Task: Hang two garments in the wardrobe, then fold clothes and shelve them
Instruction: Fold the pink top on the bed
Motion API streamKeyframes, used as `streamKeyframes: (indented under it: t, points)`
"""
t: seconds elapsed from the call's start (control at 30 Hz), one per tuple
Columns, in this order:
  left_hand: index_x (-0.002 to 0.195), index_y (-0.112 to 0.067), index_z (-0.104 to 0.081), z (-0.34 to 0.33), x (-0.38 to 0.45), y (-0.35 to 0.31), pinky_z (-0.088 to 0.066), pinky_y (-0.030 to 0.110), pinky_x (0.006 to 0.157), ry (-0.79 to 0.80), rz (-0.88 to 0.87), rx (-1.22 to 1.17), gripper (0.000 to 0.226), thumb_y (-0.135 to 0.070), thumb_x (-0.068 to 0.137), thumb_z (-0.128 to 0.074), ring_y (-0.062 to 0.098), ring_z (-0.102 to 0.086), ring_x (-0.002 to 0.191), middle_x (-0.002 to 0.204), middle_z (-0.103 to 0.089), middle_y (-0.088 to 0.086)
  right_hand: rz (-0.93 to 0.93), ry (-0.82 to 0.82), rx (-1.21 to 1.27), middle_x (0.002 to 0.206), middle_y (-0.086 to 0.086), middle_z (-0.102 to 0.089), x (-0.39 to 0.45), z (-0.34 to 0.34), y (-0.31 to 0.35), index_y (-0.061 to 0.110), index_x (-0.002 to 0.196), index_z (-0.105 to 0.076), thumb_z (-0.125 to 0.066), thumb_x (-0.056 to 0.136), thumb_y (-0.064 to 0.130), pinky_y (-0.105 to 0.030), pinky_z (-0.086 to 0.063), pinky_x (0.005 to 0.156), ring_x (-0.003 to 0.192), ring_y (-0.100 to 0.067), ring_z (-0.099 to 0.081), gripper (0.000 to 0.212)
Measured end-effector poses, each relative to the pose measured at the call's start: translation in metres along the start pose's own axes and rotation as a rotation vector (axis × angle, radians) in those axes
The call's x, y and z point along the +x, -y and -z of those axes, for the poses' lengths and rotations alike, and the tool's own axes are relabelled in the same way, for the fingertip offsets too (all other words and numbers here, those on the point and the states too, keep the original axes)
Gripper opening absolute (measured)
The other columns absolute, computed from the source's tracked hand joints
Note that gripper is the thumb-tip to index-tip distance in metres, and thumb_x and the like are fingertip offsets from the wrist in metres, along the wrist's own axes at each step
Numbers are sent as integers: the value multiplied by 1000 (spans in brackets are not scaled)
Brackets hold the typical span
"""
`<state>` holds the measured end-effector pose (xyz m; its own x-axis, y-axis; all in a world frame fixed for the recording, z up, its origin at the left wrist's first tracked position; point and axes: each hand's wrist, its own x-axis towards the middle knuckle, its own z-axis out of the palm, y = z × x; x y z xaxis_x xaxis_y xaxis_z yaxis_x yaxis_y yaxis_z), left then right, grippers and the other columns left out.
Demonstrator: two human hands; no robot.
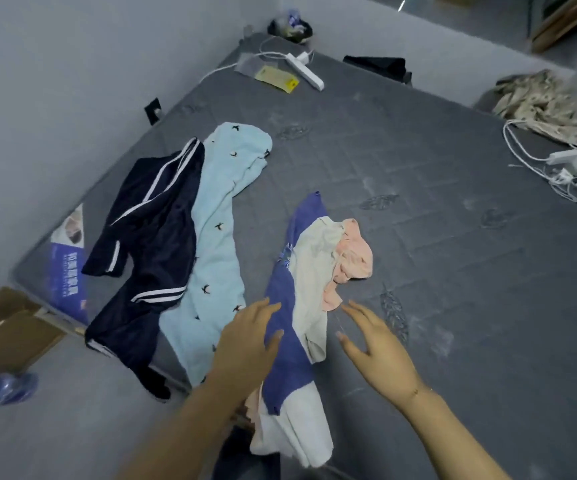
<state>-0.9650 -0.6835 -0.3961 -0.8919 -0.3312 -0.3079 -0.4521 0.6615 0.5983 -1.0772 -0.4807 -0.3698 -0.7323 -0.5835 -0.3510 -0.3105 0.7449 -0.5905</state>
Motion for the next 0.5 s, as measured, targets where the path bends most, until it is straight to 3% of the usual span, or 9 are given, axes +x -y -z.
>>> streamKeyframes:
  t: [0.07, 0.13, 0.23, 0.3, 0.4, 0.5]
  points:
    - [145, -23, -39, -17, 48, 12, -27, 30, 113, 58, -19, -4, 46, -33, 101, -46, 13, -33, 139, 153, -33, -5, -213, -87, 325, 140, 12, -47, 34, -20, -13, 25, 135, -50, -55, 98, 22, -18, -36, 101, 127, -5, -45, 37]
    - [145, -22, -39, -38, 94, 20, -27, 31, 113, 107, -49, -5, 46, -32, 101, -45, 15, -32, 140, 153, -32, -5, -436, -175, 644, 130, 8, -57, 59, -40, -28, 27, 122, -59, -54, 99, 17, -21, -42, 92, 111, -2, -55, 26]
    - [143, -20, -41, -77, 158, 26, -27, 34, 113, 110, -104, -3, 44, -31, 101, -47, 17, -30, 141, 154, -31, -2, -652, -270, 829, 124, 3, -61, 90, -70, -62, 22, 116, -64, -50, 100, 18, -38, -46, 101, 112, -13, -57, 22]
    - [144, -26, -39, -108, 196, 28, -22, 39, 117, 97, -127, 58, 47, -38, 100, -47, 18, -18, 146, 159, -22, -1, -713, -310, 907, 119, -3, -64, 113, -84, -83, 18, 110, -65, -49, 100, 15, -40, -47, 101, 109, -17, -59, 19]
    - [147, -45, -23, -158, 238, 38, -2, 61, 115, 82, -82, 208, 60, -59, 93, -45, 22, 11, 149, 163, 6, -5, -762, -377, 1071, 108, -4, -65, 152, -97, -115, 14, 113, -62, -51, 100, 17, -29, -49, 83, 98, -14, -62, 18]
    - [146, -55, -13, -188, 263, 59, -5, 67, 111, 19, 74, 132, 77, -72, 82, -52, 25, 5, 148, 162, 8, -5, -748, -424, 1443, 114, 0, -61, 200, -98, -149, 19, 119, -54, -56, 97, 27, -35, -45, 98, 116, -20, -55, 23]
